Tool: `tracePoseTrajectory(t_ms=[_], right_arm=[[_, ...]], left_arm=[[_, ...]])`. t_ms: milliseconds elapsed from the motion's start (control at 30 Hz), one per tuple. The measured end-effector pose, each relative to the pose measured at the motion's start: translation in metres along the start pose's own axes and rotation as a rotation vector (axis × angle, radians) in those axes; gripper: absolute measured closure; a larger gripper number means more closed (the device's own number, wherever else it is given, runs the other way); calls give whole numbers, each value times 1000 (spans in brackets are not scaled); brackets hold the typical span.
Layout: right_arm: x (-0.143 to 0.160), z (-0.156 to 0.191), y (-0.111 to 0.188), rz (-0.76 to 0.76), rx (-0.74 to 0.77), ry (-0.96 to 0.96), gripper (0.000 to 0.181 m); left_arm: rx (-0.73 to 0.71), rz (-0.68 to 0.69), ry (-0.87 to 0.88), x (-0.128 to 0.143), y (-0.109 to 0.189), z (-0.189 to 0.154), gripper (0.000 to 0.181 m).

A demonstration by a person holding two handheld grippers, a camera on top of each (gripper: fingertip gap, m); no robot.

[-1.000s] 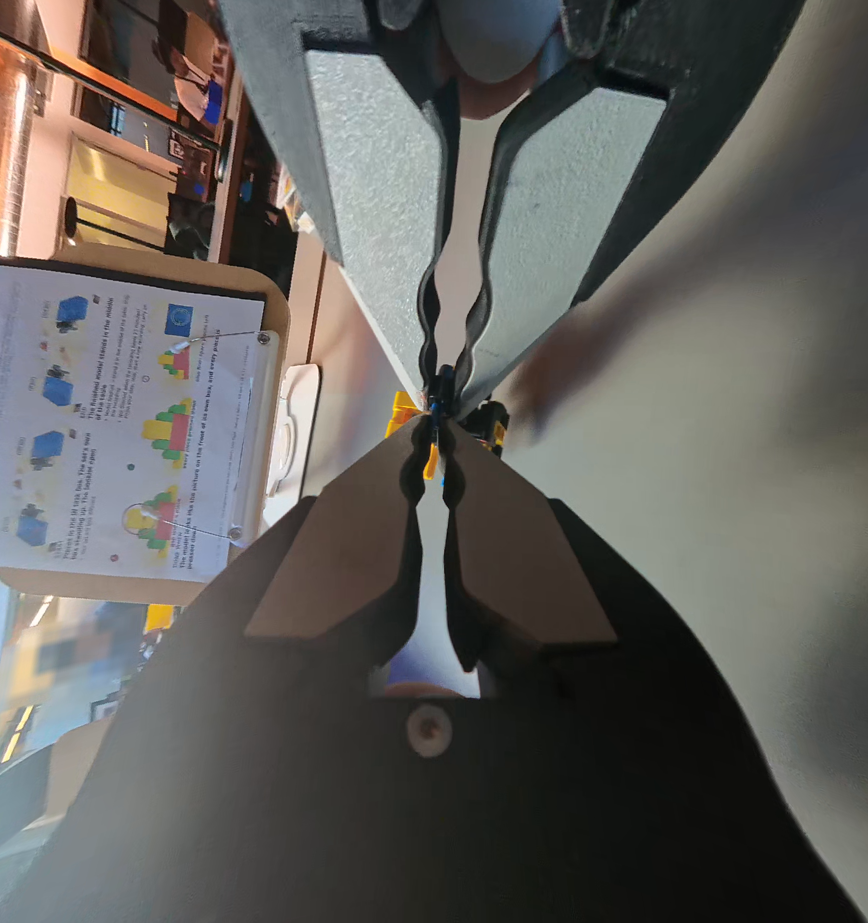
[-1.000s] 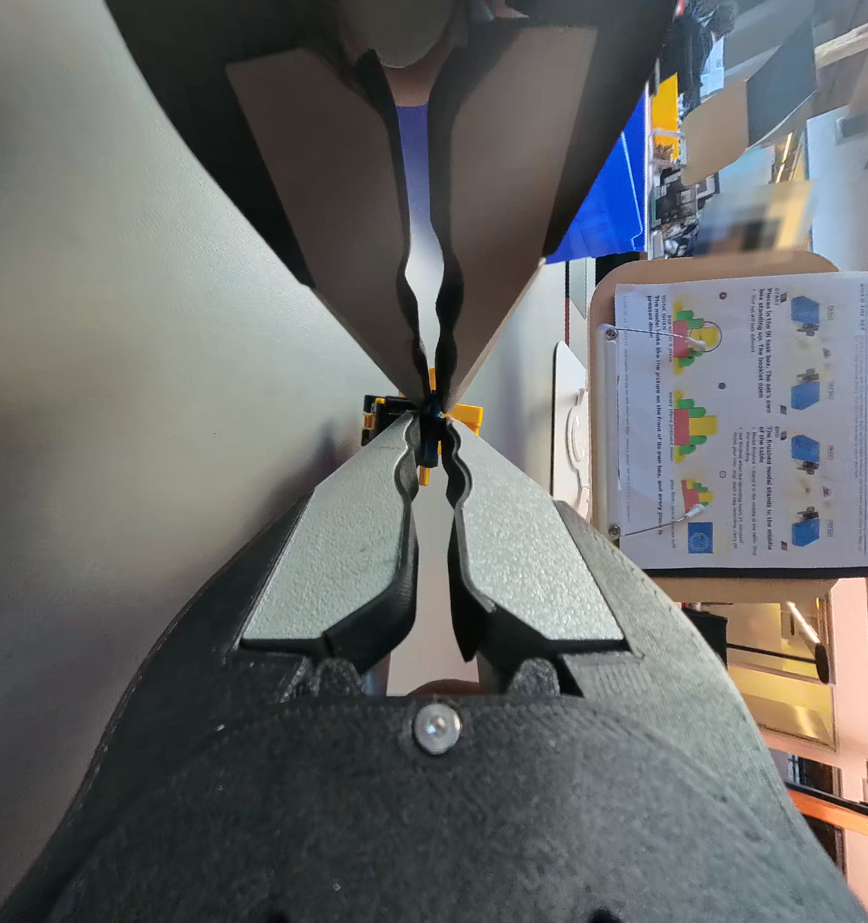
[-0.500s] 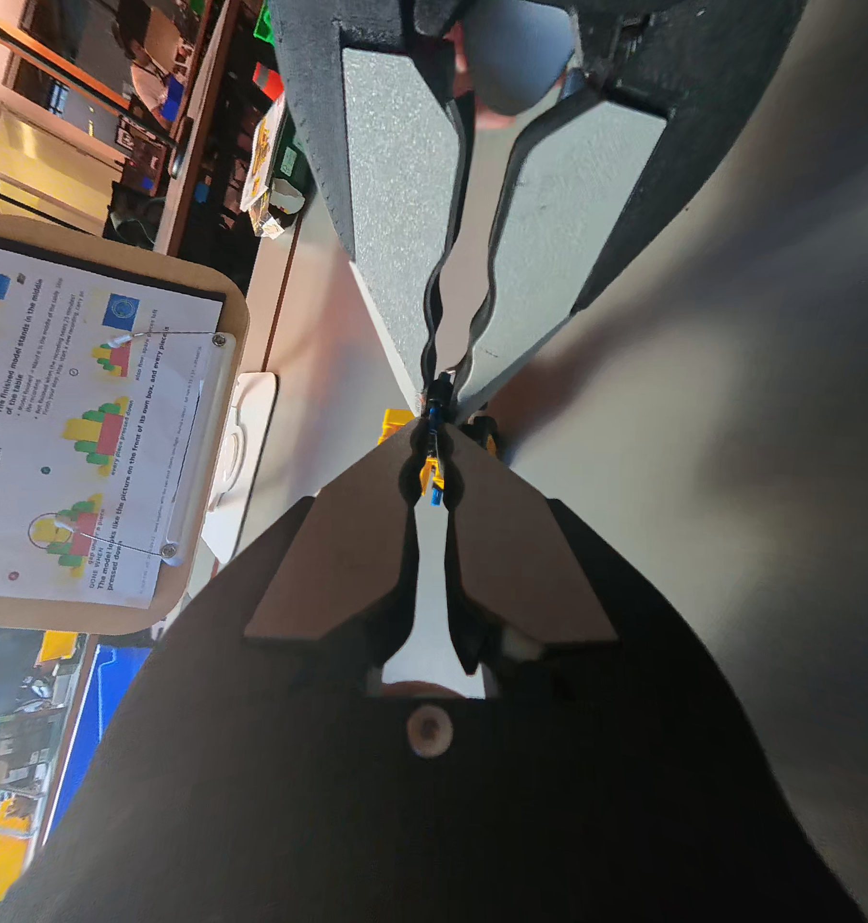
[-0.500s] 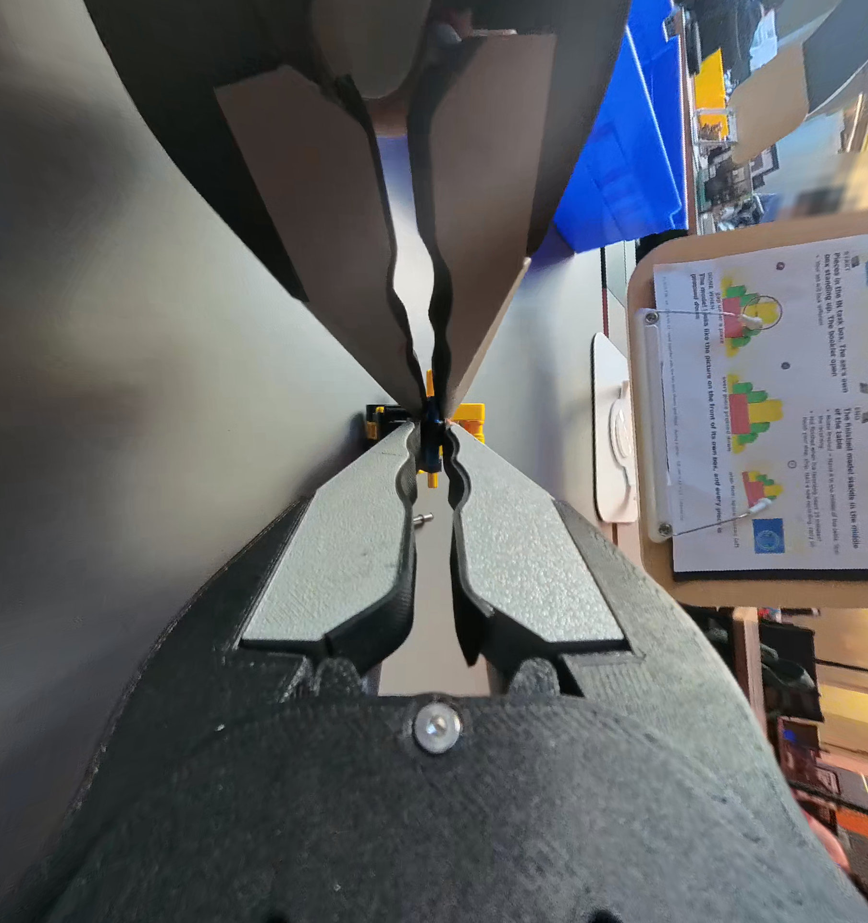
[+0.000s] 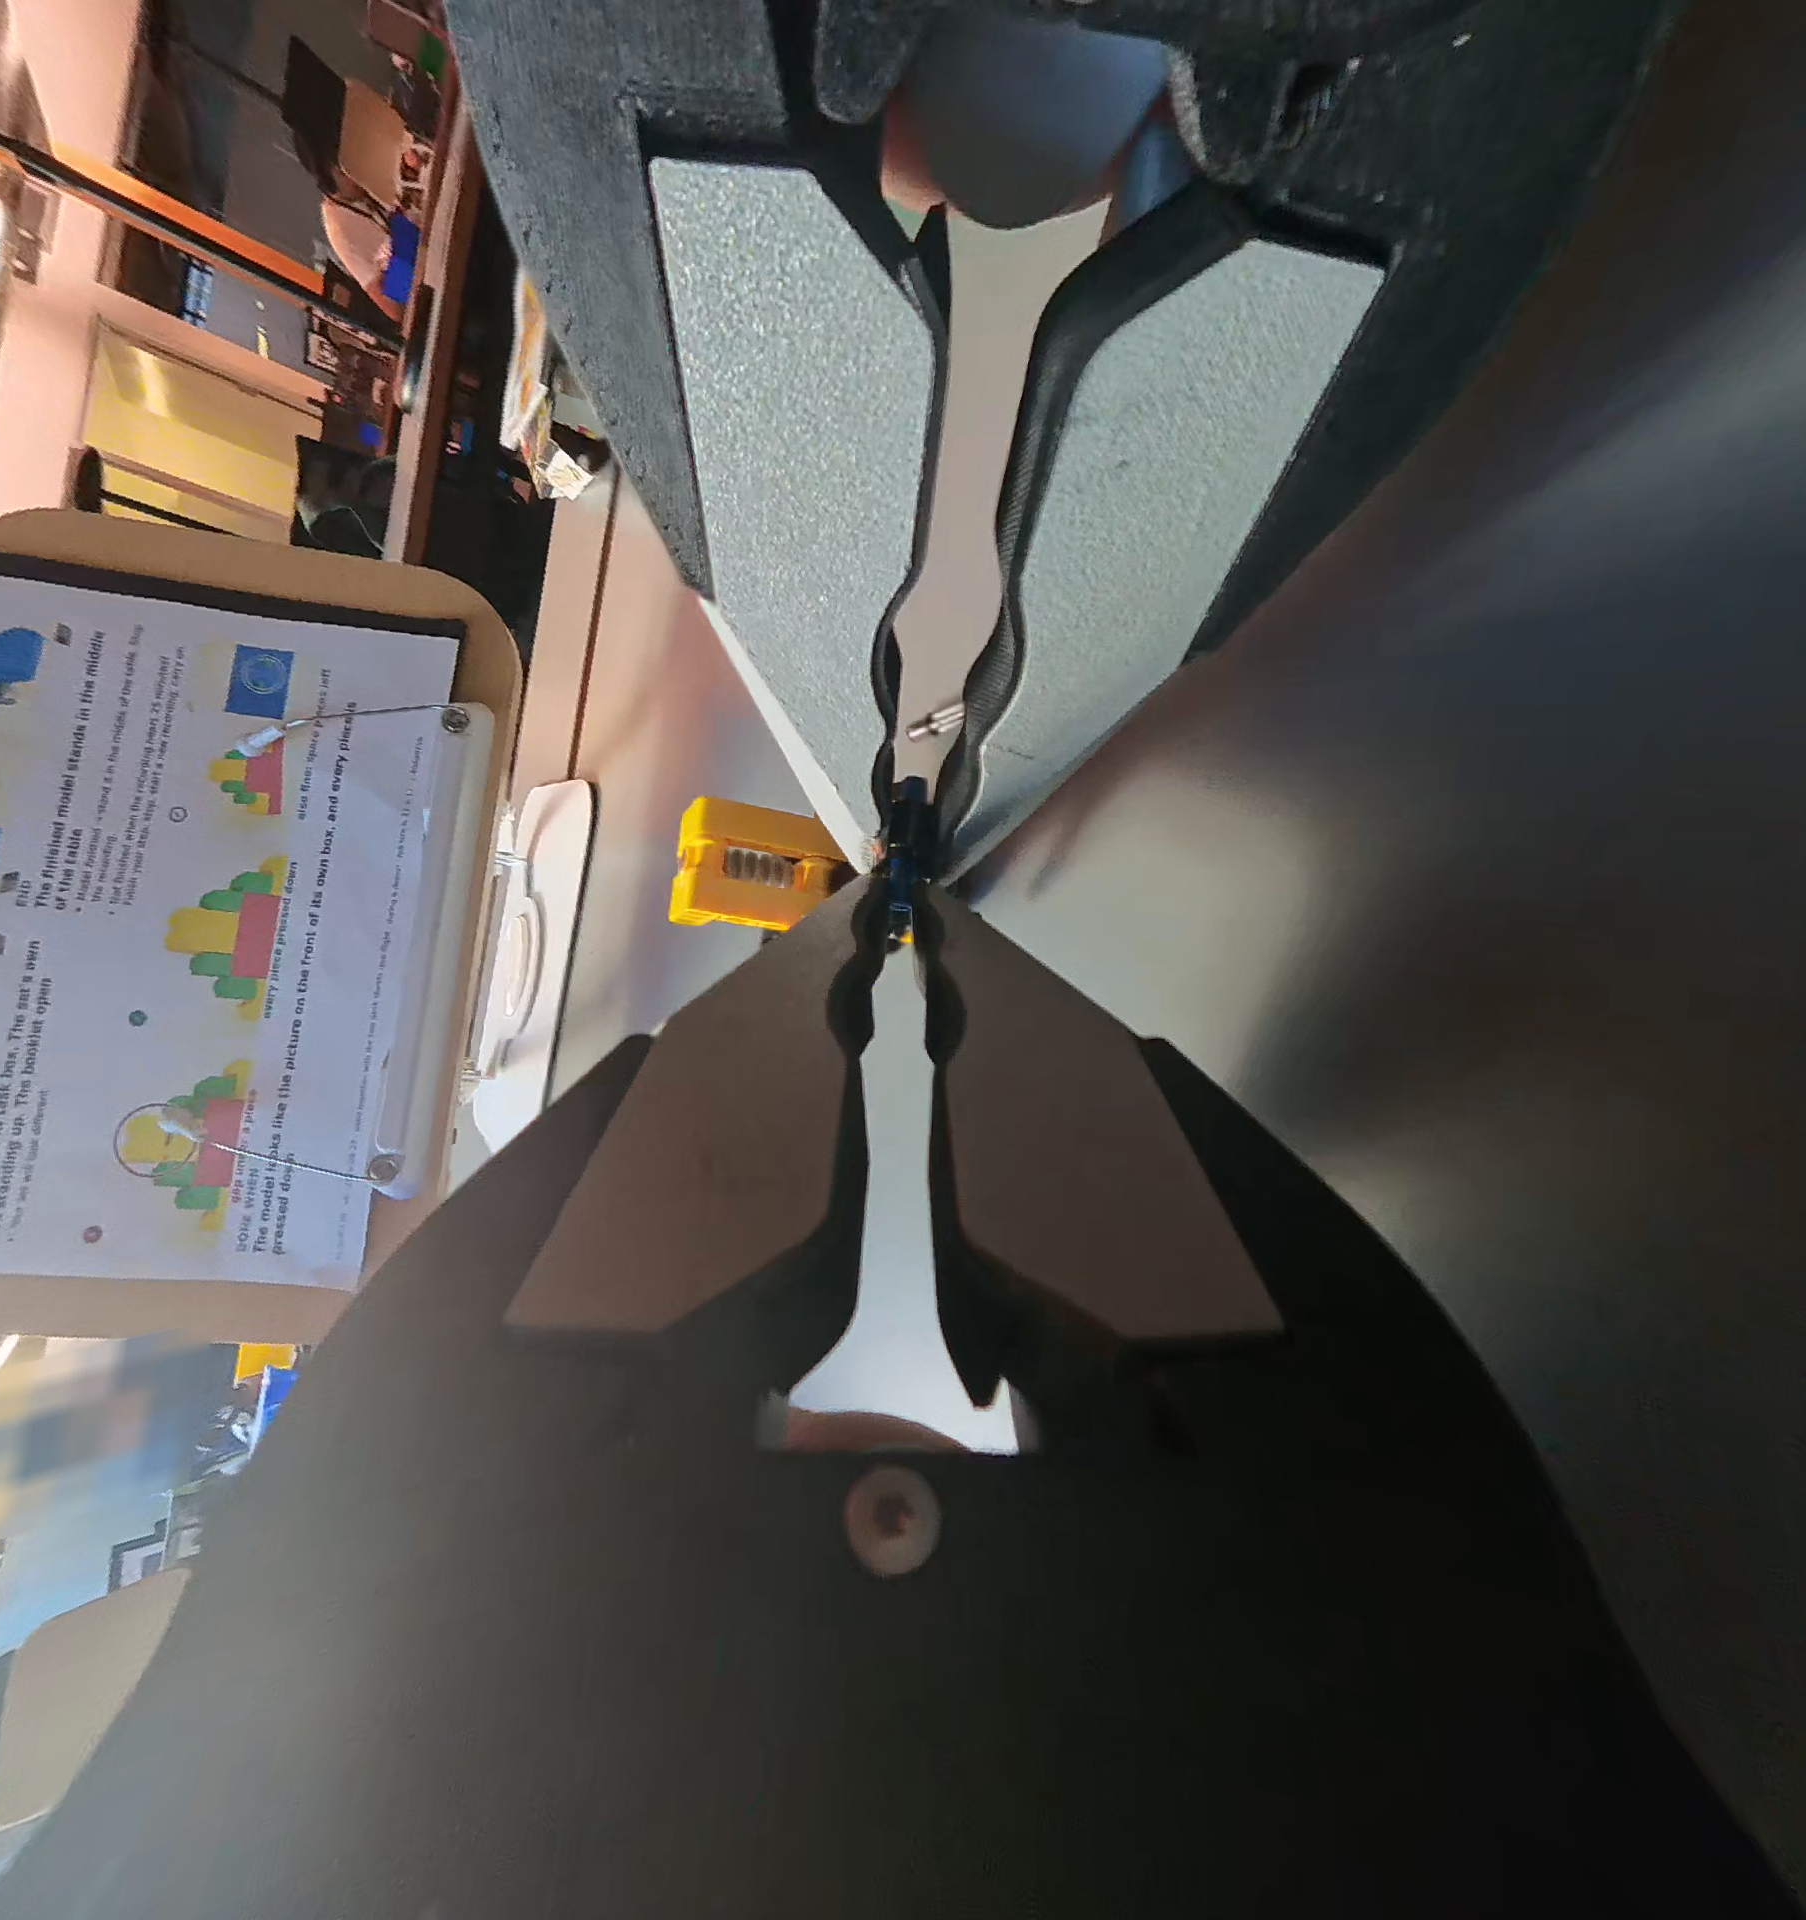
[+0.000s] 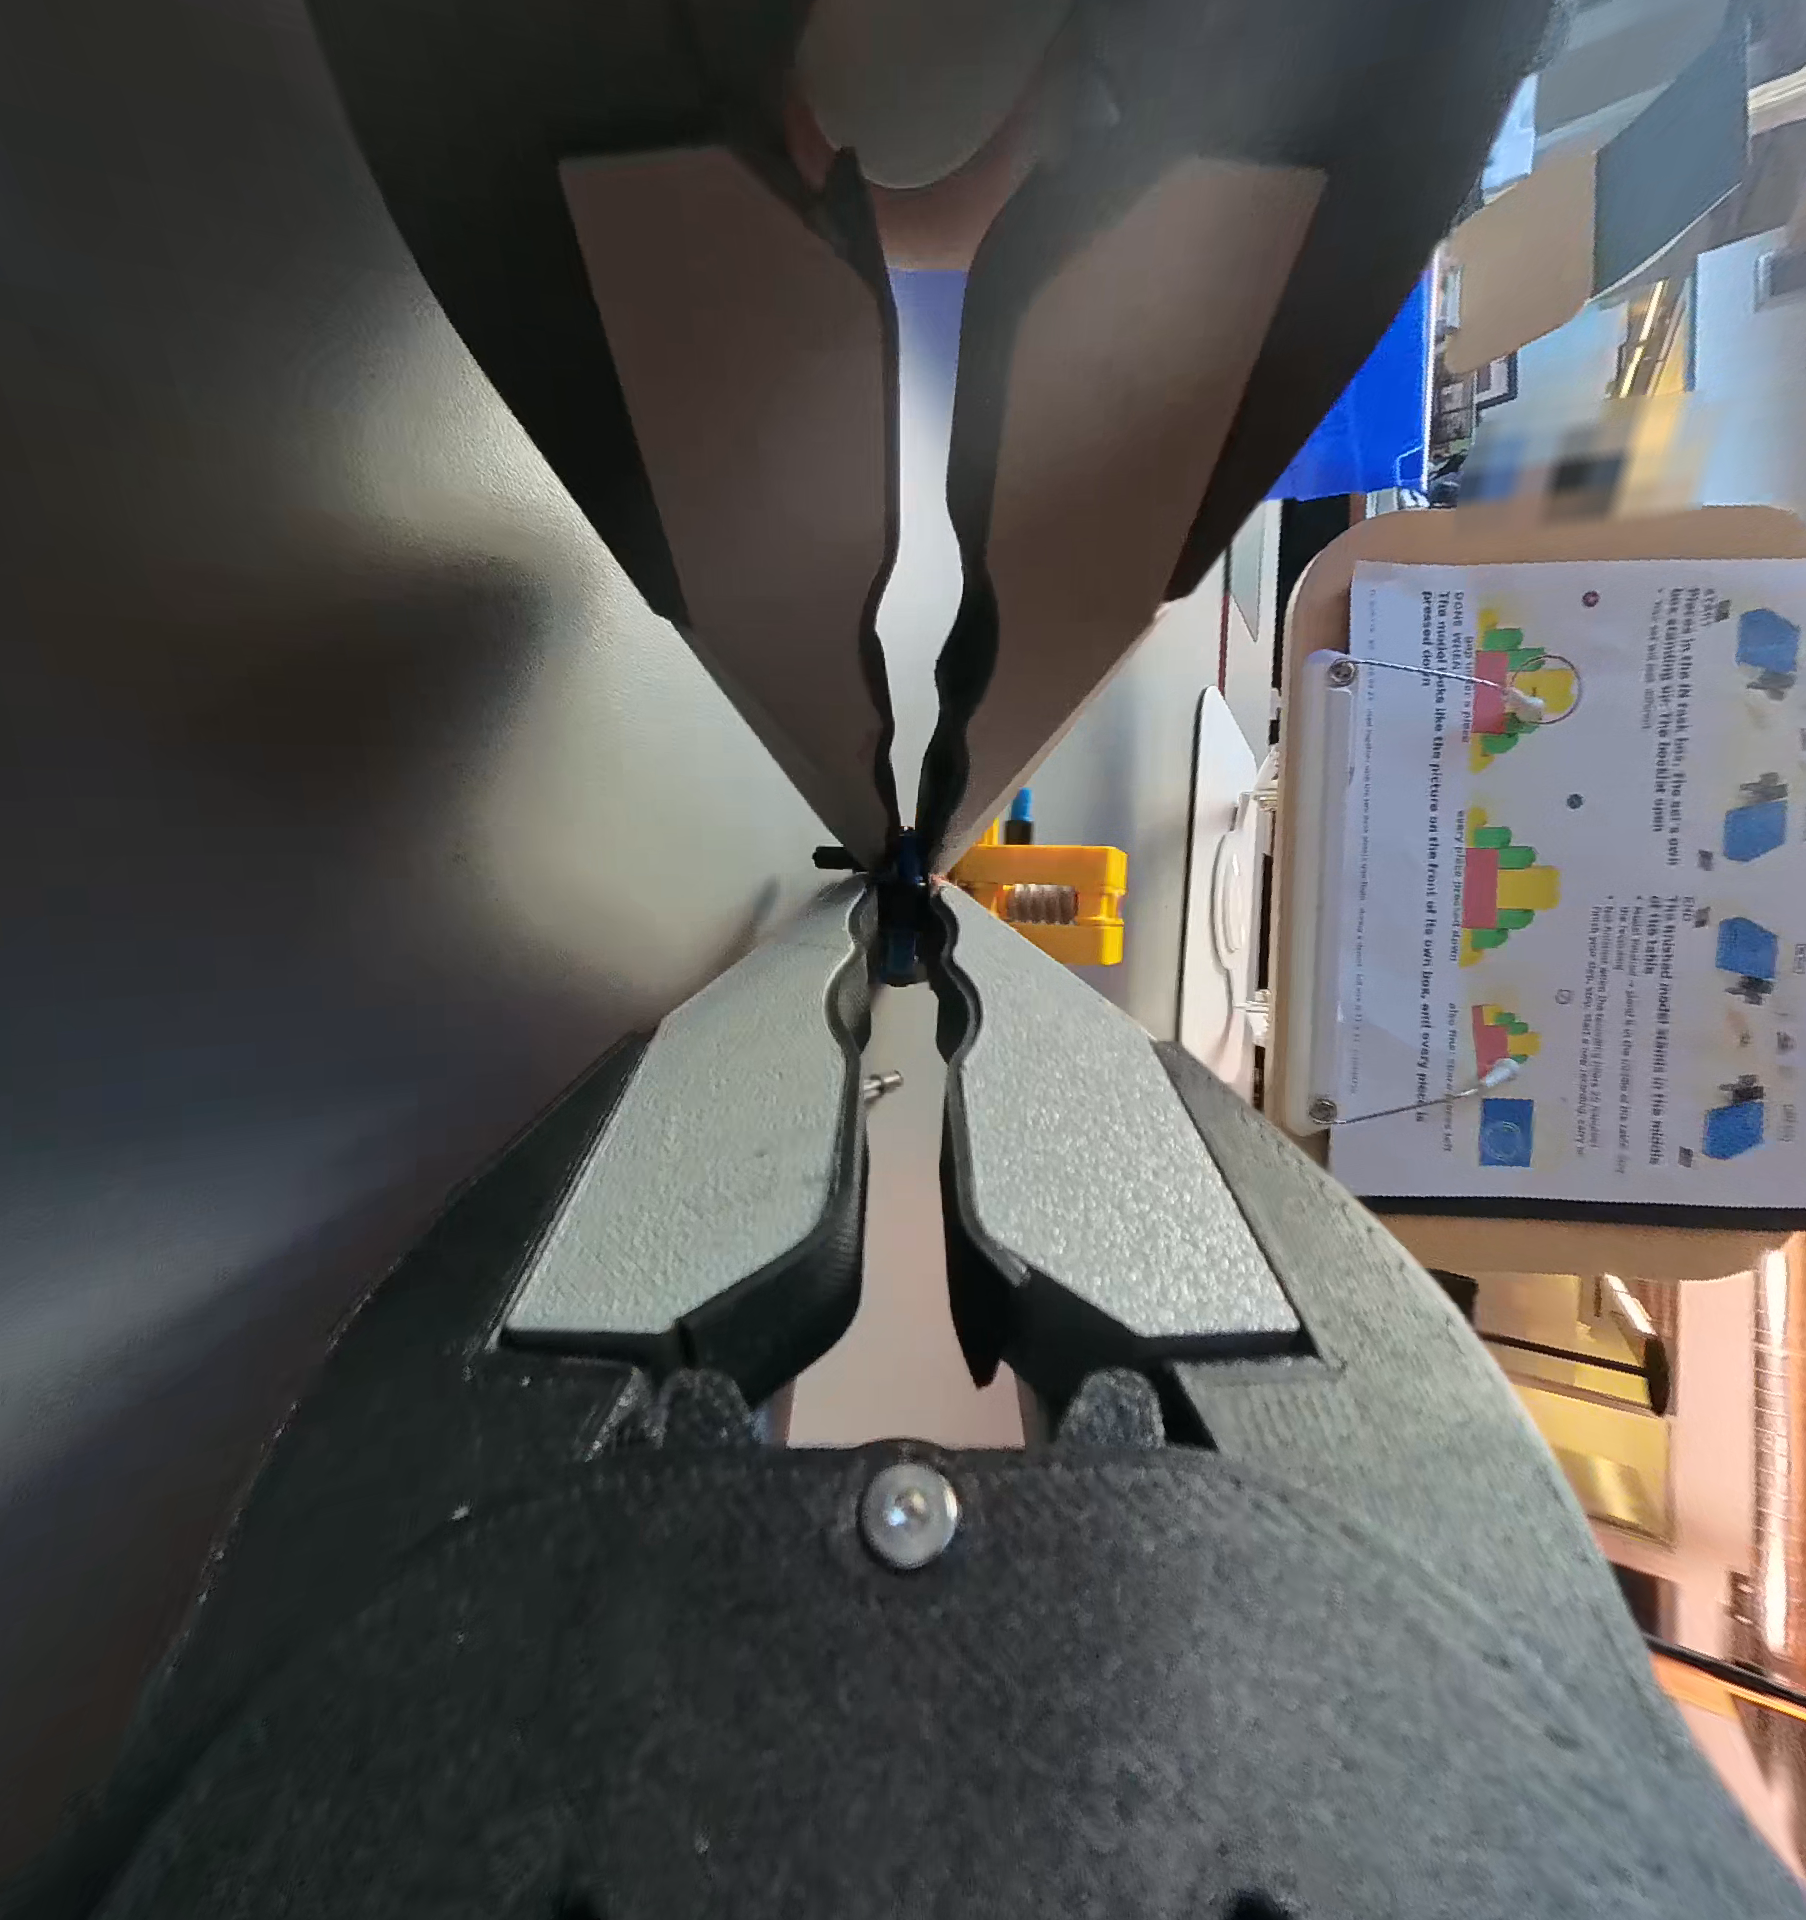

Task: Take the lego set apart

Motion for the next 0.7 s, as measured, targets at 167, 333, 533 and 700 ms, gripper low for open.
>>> tracePoseTrajectory(t_ms=[167, 333, 533, 700], right_arm=[[2, -2, -3, -34, -7, 31, 176], [6, -5, 1, -48, 0, 53, 175], [6, -8, 7, -69, -5, 36, 175], [77, -18, 2, 121, -27, -117, 177]], left_arm=[[16, 55, -18, 2, -1, 1, 181], [30, 48, 39, 1, 1, 3, 181], [34, 14, 82, -2, 5, 6, 181], [-66, 78, 271, 43, 21, 46, 181]])
Point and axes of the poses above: each gripper's, where its closed fingertips meet, y back along the fingers, x out of its underside, z = x × y across the jaws, the point moved 8 cm from there along y, back along the fingers, and after that the axes turned 8 degrees about z, right-handed, at the moved point
